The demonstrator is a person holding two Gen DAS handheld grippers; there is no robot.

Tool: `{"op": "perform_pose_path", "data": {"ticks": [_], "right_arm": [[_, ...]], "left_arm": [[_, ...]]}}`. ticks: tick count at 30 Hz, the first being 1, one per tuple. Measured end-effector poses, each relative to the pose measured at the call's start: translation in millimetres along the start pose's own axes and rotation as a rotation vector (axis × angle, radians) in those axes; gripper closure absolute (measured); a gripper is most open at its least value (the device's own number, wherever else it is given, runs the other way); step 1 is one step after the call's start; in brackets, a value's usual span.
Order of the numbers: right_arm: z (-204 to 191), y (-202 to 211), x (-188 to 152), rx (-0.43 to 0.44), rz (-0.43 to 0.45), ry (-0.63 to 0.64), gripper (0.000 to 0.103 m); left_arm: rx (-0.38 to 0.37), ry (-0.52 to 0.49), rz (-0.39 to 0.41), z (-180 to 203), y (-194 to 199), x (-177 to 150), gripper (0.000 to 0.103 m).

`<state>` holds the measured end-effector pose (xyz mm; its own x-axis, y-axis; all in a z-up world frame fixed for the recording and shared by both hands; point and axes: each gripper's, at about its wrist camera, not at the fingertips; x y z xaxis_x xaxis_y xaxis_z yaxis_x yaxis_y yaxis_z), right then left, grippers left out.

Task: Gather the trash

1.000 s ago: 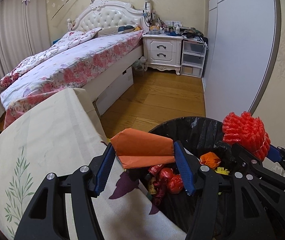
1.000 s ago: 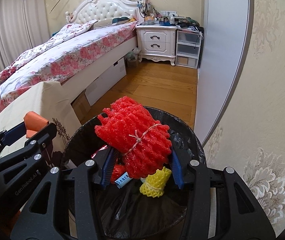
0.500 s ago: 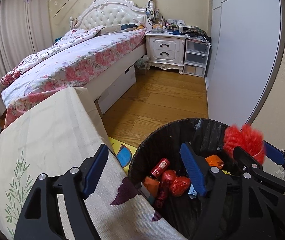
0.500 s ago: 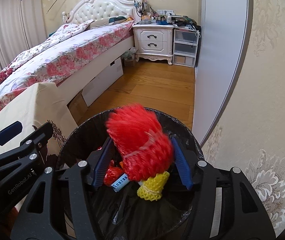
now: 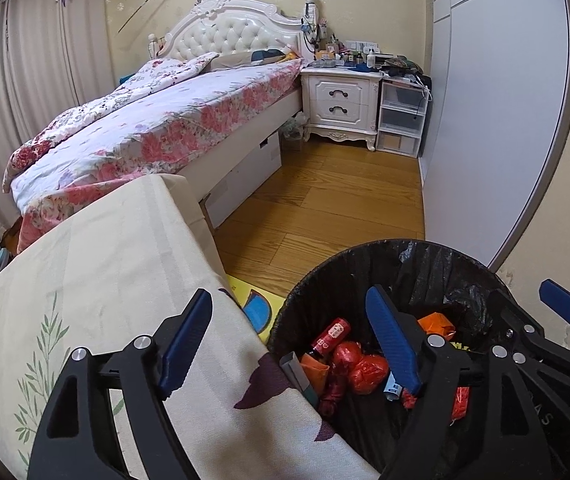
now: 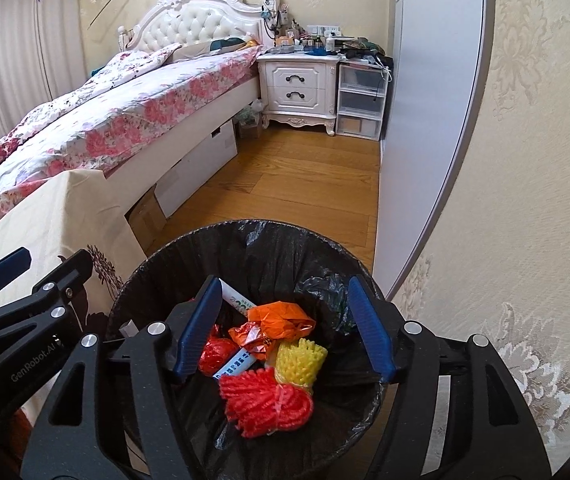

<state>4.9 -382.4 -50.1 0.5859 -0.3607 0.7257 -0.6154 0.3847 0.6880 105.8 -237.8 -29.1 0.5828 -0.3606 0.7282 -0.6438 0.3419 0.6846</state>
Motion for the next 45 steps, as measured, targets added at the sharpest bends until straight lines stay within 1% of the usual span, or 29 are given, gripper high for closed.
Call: {"op": "perform_pose_path", "data": {"ticks": [7, 12, 17, 22, 34, 40, 45], "right_arm": [[-1, 10, -3, -0.014, 0.015, 0.01, 0.028], [-5, 21, -8, -0.012, 0.022, 0.02, 0.027], [-13, 35, -16, -0.004, 0.03, 0.048, 0.026], [-21, 51, -25, 0.003, 0.045, 0.069, 0.023], [-35, 93, -39, 0.031, 0.096, 0.101, 0.022], [-42, 112, -44, 0.046, 0.124, 0.118, 0.022], [-45, 121, -47, 0.051, 0.136, 0.121, 0.022]], "left_arm": [[-0.002, 0.029, 0.007, -13, 11, -5, 0.025], [0.017, 0.045, 0.026, -21, 26, -11, 0.023], [0.014, 0.06, 0.045, -30, 45, -21, 0.022], [0.037, 0.071, 0.059, -40, 65, -35, 0.02], [0.065, 0.104, 0.092, -65, 108, -63, 0.02], [0.076, 0.124, 0.113, -74, 125, -70, 0.02], [0.079, 0.132, 0.136, -77, 137, -74, 0.02]]}}
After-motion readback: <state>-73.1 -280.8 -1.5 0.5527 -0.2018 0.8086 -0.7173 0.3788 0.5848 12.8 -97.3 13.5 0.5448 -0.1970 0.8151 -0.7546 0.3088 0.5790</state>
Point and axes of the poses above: each gripper's, at about its wrist camera, not at the fingertips, and y roughly against the way its jaws point, z to its right, x to its top, and after that the axes turned 2 degrees about y, right-handed
